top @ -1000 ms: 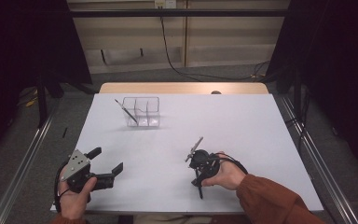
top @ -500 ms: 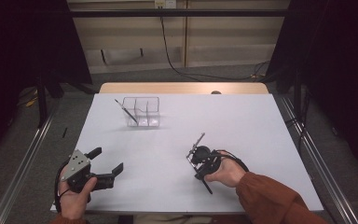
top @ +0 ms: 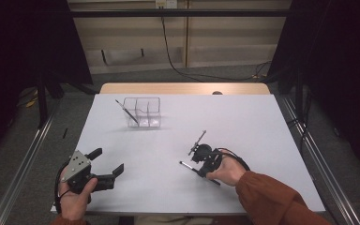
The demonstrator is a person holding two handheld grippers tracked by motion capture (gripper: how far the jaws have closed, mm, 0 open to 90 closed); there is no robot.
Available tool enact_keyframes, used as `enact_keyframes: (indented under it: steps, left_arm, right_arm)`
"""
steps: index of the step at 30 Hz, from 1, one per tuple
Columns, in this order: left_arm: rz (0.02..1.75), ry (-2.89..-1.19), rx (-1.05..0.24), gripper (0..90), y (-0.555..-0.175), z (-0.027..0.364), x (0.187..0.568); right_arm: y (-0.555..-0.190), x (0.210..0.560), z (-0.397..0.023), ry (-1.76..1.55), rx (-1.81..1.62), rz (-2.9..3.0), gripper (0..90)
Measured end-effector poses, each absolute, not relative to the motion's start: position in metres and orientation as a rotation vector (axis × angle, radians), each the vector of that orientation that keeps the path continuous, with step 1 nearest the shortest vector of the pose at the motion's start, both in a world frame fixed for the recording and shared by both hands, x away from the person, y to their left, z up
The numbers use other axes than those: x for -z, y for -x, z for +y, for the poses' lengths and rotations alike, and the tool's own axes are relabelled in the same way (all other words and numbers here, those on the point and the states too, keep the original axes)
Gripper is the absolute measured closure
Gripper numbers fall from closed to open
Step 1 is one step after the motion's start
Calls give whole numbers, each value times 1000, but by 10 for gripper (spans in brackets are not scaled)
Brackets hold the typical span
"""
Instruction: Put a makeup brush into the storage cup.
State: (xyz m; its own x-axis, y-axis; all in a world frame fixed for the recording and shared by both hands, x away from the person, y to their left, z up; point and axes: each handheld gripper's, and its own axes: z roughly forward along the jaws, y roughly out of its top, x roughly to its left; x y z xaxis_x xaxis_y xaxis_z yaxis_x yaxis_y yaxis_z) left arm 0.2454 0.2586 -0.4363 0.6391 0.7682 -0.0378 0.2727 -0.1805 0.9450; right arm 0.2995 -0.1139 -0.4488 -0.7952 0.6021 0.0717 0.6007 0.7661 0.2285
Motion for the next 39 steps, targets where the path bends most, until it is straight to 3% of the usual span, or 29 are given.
enact_keyframes:
  steps: [39]
  left_arm:
    - [843,-1752,-556,32,-245,258,436]
  right_arm:
    - [-294,435,-153,-1115,-1023,2776,846]
